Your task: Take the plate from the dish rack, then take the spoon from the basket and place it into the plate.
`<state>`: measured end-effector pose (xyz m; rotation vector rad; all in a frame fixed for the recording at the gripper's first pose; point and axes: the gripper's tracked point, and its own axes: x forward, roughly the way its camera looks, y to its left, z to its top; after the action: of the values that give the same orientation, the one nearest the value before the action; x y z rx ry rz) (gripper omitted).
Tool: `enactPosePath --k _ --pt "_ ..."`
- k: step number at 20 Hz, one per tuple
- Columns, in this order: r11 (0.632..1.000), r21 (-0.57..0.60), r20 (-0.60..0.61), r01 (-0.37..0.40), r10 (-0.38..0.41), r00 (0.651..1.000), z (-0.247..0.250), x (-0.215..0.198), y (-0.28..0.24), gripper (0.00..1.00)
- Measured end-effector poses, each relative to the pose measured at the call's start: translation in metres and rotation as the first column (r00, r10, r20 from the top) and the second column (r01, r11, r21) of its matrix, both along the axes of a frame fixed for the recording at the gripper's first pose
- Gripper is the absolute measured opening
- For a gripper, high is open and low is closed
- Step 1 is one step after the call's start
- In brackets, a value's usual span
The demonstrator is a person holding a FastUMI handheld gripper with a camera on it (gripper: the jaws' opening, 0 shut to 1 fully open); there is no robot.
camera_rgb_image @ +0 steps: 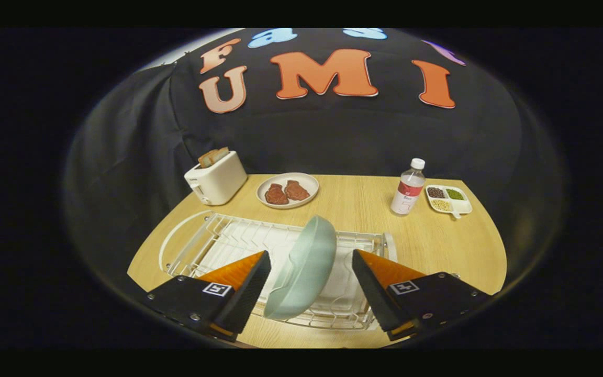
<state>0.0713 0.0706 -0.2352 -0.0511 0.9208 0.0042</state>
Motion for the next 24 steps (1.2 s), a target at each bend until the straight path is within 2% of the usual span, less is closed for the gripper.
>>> enactPosePath --k 4,8,10,11,16,22,24 --pt "0.999 0.002 -0.077 0.042 -0.042 0.996 -0.025 -0.003 0.002 0.86" --pt "0.996 0.005 -0.131 0.085 -0.083 0.988 -0.045 -0.008 0.002 0.70" --pt "0.994 -0.011 -0.166 0.107 -0.107 0.980 -0.054 -0.013 -0.001 0.58" --pt "0.993 -0.020 -0.180 0.115 -0.117 0.977 -0.056 -0.015 -0.001 0.48" --pt "0.992 -0.052 -0.169 0.119 -0.126 0.978 -0.044 -0.009 0.000 0.44" --pt "0.986 -0.108 -0.059 0.124 -0.130 0.990 -0.004 0.014 -0.008 0.42" --pt "0.987 -0.103 -0.035 0.126 -0.131 0.991 0.005 0.017 -0.011 0.36"
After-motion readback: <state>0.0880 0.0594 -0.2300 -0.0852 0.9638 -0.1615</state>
